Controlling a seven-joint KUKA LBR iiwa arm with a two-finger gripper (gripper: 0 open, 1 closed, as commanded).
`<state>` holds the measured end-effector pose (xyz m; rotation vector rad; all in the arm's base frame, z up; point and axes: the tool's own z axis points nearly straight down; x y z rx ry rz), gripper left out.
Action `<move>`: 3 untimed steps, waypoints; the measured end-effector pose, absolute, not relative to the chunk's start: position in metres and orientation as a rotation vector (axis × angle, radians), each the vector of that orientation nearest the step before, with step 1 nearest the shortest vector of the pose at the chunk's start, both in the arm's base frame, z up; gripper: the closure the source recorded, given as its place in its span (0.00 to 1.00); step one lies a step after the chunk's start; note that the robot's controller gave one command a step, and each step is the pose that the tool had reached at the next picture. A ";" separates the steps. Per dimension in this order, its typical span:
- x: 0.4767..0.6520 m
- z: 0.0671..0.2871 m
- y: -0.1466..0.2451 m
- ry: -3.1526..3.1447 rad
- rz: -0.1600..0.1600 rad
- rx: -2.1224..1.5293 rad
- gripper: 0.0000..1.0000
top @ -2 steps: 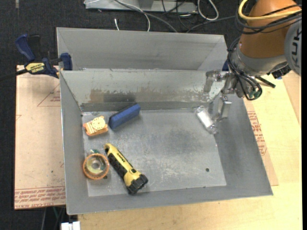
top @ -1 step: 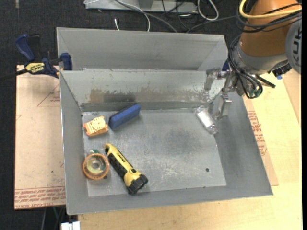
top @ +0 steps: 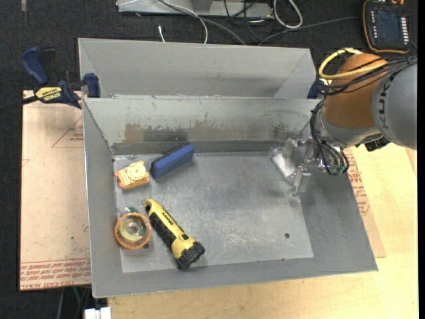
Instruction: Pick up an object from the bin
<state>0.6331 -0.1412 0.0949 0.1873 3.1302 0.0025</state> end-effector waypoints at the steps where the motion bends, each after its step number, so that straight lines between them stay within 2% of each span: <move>1: 0.650 0.161 -0.149 3.111 0.002 0.255 0.00; 2: 0.636 0.076 -0.143 3.128 0.003 0.206 0.00; 3: 0.636 0.072 -0.149 3.096 0.001 0.311 0.00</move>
Offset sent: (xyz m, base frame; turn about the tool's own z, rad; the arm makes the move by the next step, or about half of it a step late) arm 0.0023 -0.0029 -0.0180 0.0112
